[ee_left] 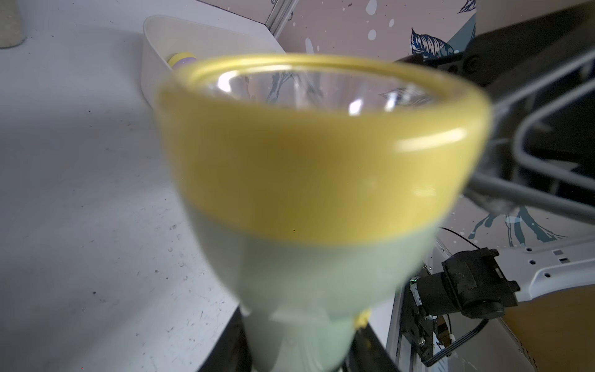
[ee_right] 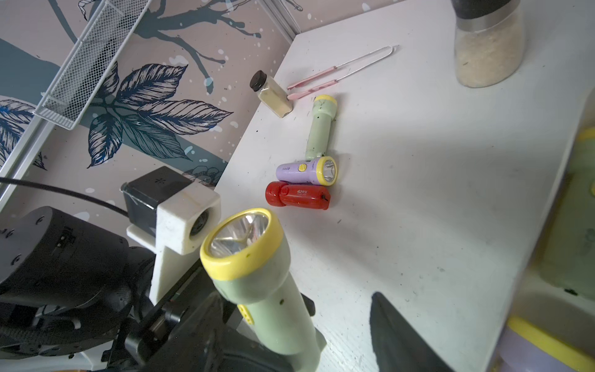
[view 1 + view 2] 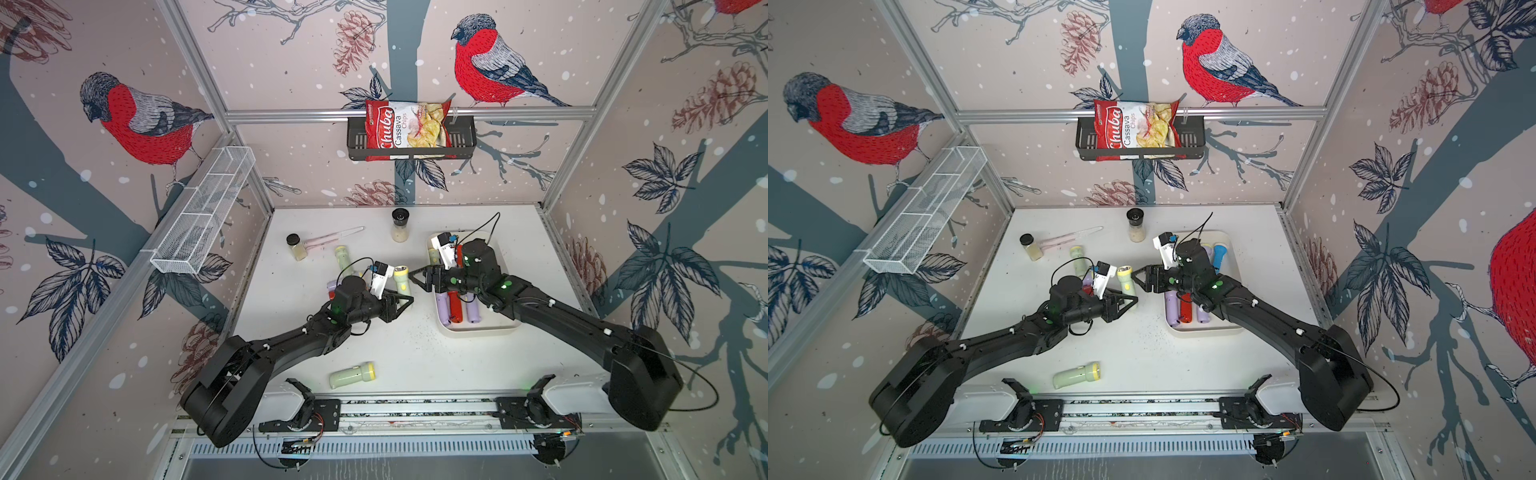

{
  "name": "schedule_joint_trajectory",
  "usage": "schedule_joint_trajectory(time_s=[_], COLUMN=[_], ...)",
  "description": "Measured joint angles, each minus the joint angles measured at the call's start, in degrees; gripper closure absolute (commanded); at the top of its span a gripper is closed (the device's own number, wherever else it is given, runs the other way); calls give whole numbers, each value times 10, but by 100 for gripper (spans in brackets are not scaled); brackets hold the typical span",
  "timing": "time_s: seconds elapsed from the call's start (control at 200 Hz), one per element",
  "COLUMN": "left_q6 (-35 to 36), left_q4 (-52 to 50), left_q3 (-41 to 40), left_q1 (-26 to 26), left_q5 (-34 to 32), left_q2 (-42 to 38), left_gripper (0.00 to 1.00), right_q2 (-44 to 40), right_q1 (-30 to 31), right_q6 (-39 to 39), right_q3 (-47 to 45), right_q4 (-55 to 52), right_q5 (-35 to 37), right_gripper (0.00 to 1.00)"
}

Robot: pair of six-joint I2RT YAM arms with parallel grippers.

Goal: Put the flashlights into the storage boxes
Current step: Pick up the flashlight from the center of the board.

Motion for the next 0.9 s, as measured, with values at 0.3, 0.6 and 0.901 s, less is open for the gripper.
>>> schedule_joint_trajectory(time_s=[0.3, 0.6, 0.901], left_q6=[-16, -21, -26], left_q4=[21, 20, 28], left_q3=[5, 29, 33], left_q1=[-8, -23, -30], left_q5=[6, 14, 13], left_q2=[18, 37, 36], left_gripper=[100, 100, 68], right_q2=[47, 59, 33], right_q1=[18, 25, 16], right_q6=[-14, -30, -36], right_q3=[26, 31, 21], right_q4=[18, 19, 4], right_q5=[-53, -37, -16], right_gripper=[29, 55, 63])
